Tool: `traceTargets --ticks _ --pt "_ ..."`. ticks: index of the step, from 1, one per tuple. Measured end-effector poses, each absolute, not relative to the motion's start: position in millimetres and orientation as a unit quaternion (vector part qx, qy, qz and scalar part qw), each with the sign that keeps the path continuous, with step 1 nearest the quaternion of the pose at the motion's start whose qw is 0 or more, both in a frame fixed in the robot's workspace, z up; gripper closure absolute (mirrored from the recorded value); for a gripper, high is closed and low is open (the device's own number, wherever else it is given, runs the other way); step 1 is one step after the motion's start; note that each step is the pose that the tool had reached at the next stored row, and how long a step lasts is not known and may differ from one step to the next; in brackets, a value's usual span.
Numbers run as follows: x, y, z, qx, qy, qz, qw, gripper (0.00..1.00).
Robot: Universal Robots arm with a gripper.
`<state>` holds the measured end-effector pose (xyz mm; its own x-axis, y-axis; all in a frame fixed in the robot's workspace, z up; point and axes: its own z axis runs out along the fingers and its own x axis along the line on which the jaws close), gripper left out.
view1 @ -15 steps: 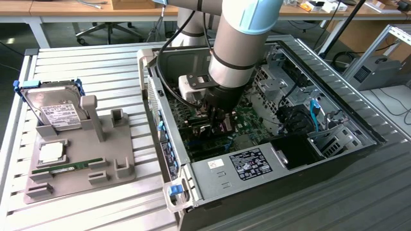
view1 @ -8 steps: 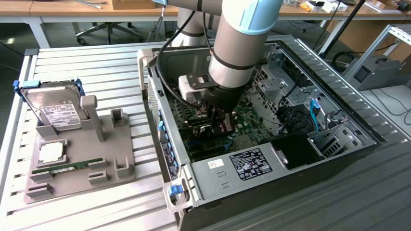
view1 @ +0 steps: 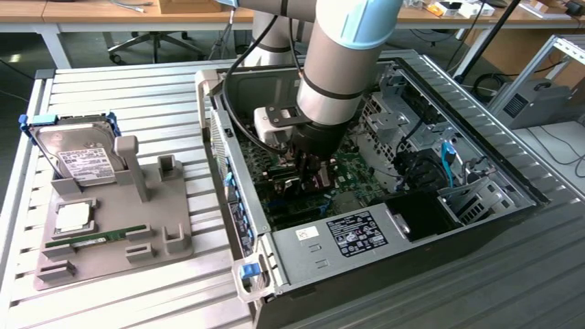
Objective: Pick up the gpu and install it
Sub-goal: 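Insert the gpu into the slot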
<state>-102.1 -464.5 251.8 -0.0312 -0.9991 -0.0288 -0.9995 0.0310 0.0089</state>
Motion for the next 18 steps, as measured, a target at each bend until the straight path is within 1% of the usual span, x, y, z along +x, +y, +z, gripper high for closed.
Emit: traceTargets --ticks 18 --pt "-102.1 -464.4 251.8 -0.686 0.728 0.013 0.007 0.73"
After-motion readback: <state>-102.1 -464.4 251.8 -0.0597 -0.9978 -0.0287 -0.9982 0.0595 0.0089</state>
